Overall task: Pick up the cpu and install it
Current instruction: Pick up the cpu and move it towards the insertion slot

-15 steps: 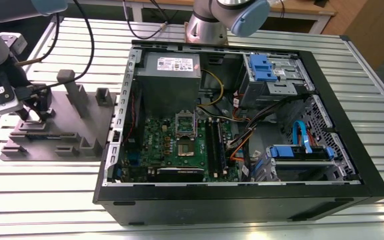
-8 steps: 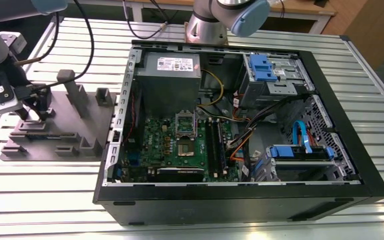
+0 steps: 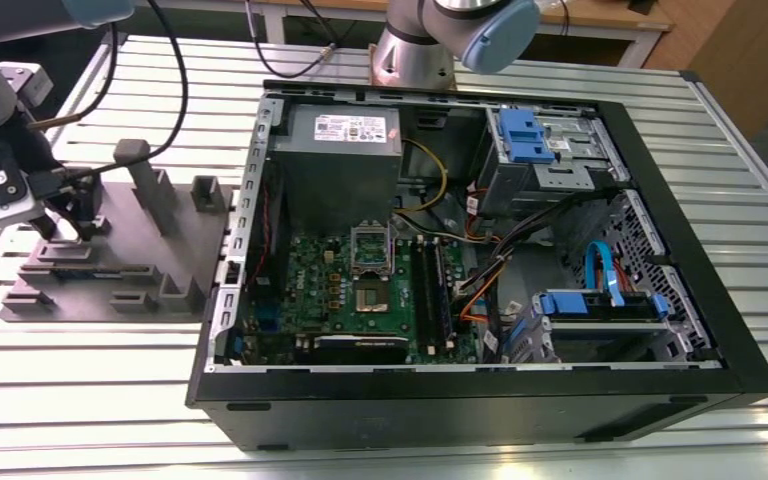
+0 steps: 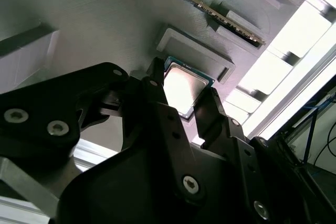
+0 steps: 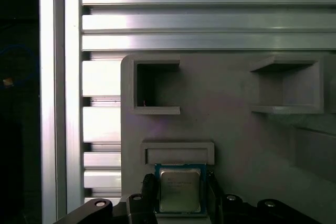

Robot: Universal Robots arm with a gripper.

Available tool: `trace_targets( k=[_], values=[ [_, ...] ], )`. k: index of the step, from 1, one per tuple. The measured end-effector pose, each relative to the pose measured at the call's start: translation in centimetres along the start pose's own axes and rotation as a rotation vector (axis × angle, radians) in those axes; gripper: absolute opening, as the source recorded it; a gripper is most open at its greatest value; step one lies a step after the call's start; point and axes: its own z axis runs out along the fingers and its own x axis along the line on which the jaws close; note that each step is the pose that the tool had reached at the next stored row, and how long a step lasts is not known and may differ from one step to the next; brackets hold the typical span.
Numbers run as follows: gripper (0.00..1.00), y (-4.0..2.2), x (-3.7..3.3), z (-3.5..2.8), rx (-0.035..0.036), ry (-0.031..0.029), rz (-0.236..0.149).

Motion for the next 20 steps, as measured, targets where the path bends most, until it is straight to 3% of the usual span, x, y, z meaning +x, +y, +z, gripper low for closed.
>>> trace_targets(
  k=[20],
  values=[
    [0.47,0.0,0.0,-0.78,-0.0002,-0.0001,0.0]
  ],
)
